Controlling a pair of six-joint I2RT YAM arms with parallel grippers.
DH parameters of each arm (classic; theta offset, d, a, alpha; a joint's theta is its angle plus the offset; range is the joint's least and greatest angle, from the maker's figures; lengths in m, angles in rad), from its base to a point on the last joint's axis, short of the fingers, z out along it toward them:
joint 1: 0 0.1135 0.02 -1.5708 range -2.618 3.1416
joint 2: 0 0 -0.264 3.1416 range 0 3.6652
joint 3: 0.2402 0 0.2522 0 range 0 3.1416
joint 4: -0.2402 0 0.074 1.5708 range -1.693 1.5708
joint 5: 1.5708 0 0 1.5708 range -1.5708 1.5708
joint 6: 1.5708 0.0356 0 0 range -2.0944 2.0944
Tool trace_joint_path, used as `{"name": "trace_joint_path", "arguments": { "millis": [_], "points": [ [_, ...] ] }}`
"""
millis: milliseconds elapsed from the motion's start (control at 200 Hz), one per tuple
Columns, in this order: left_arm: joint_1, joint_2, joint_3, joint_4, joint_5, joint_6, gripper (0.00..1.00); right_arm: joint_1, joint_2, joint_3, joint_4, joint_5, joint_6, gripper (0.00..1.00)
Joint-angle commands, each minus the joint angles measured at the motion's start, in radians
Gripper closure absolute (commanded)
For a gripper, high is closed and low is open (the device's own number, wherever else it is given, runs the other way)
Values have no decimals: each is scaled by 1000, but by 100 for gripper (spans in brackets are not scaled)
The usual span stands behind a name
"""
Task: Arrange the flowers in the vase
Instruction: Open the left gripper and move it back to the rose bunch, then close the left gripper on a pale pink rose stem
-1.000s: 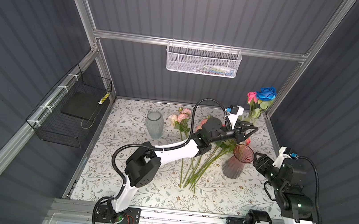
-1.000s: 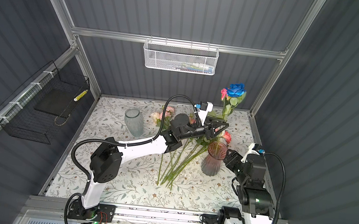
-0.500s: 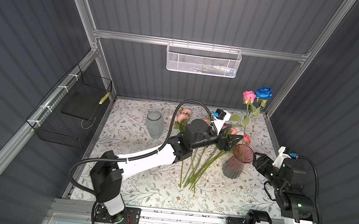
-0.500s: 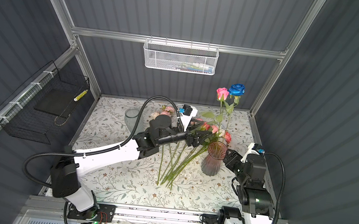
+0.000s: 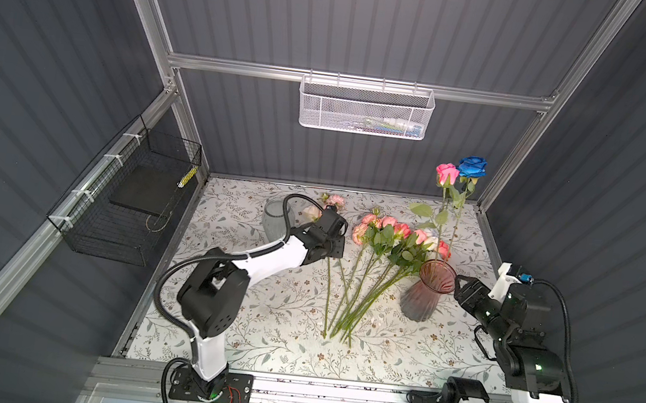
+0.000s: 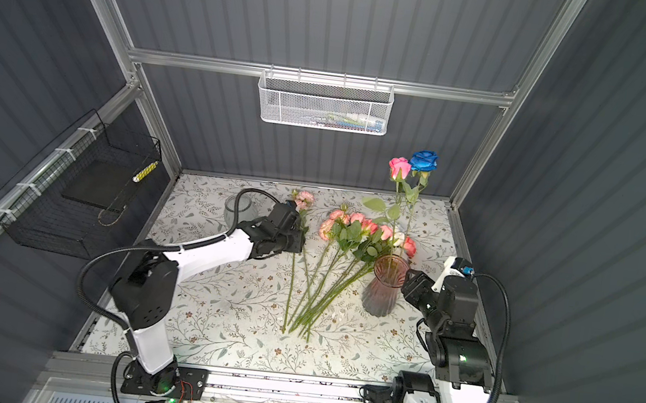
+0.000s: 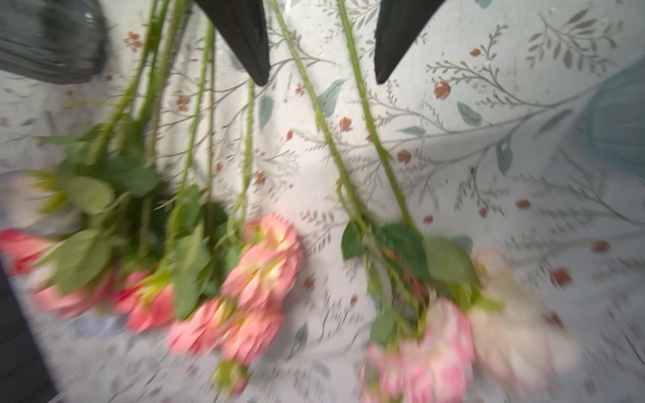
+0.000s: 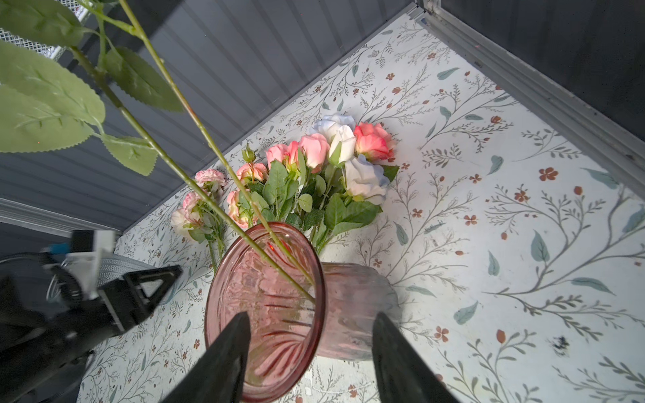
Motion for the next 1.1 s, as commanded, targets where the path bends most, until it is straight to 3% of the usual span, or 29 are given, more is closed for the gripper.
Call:
{"name": "trace_joint_path", "arguments": {
  "millis": [0, 255, 460, 625, 685, 825, 1096],
  "points": [
    [21, 63, 98, -90, 93, -73, 50, 1, -2, -6, 2, -11, -16, 41],
    [38, 191, 147, -14, 201, -55, 51, 1, -1, -27, 15, -6, -20, 41],
    [40, 232, 179, -31, 193, -42, 73, 1, 5, -26, 19, -10, -20, 40],
    [43, 260, 205, -51, 218, -32, 77, 1, 5, -19, 15, -13, -21, 40],
    [44, 268, 205, -49, 216, -22, 82, 1, 4, -15, 13, -11, -21, 40],
    [66, 246, 164, 4, 218, -28, 95, 1, 3, -5, 7, -14, -19, 39],
    [69, 132, 175, 16, 265, -16, 100, 1, 14, 6, 7, -22, -14, 39]
  ]
}}
